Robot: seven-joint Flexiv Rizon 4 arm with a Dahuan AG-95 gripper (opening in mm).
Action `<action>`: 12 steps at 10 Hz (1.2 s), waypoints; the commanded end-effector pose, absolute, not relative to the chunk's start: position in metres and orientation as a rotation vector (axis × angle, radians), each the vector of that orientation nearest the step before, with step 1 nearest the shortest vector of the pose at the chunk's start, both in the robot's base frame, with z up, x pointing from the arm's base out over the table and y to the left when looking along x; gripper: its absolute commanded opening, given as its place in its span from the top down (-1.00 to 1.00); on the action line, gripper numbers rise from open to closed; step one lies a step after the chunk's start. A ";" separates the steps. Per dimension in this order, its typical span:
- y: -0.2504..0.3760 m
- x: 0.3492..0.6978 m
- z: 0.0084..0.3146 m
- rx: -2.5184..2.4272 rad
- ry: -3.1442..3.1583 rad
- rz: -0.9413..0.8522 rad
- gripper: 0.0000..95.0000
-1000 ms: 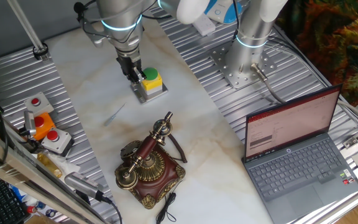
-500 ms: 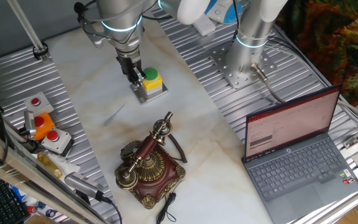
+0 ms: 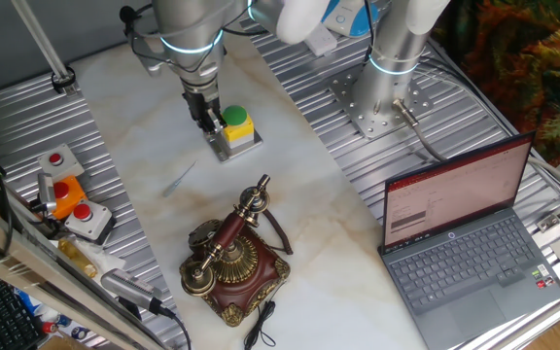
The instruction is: Dial a number on an old rotary phone
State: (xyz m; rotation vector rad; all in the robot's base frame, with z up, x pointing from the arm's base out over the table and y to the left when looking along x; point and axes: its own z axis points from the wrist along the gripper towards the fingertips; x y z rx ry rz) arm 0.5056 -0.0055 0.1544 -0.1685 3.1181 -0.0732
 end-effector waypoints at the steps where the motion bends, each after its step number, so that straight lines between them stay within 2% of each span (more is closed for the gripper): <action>1: -0.007 0.514 0.155 -0.156 3.124 -0.067 1.00; 5: -0.014 0.547 0.156 -0.152 3.129 -0.063 1.00; 12: -0.027 0.597 0.139 -0.197 3.122 -0.079 1.00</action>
